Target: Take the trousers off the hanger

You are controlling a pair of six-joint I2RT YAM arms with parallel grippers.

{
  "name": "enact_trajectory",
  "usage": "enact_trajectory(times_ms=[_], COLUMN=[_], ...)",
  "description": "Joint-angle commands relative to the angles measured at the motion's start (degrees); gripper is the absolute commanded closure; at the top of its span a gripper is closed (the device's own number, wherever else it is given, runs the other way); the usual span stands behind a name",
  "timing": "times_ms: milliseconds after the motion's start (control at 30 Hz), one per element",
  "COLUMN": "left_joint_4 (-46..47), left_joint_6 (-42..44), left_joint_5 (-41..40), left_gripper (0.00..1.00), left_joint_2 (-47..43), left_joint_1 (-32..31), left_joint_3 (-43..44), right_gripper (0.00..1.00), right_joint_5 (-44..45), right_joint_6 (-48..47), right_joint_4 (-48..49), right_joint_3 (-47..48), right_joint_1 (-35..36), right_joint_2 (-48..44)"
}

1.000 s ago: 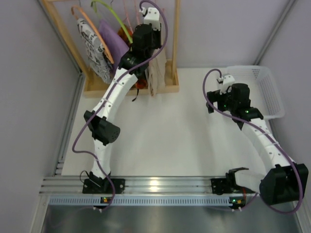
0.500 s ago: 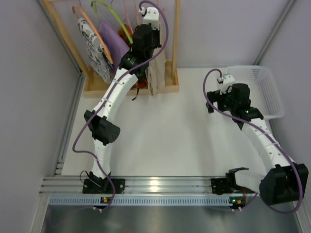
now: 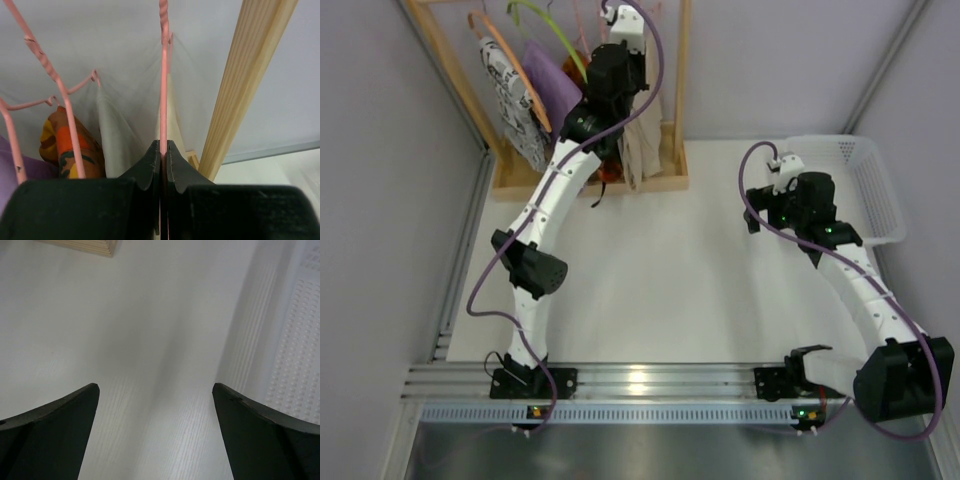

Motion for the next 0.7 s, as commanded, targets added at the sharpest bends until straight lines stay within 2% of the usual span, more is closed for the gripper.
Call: enact_trajectory(times_ms=[0,267,433,667], left_joint_4=[14.3,12.3,7.5,0.3], left_joint_6=[1.4,1.4,-0.9,-6.3], left_joint_5=[-1.8,-1.5,-0.8,2.7], left_gripper=[1.00,1.00,1.00,1.00], left_joint_2=[-2.3,-4.4,-12.4,-20.4], left_joint_1=[0.1,-0.5,-0.5,-0.4], left_joint_3=[5.9,6.1,-2.0,-5.8], right_gripper=[0.01,0.01,0.01,0.00], right_joint_5=[-1.0,-0.8,-0.8,-1.7], right_joint_6=[0.5,0.4,0.4,1.0], right_joint_4=[3.0,2.6,2.7,3.1], right_joint_3=[0.1,0.4,0.7,0.3], right_joint_1=[-0.6,-0.7,-0.7,-0.8], right_joint_2=[-0.4,-0.4,-0.7,-0.8])
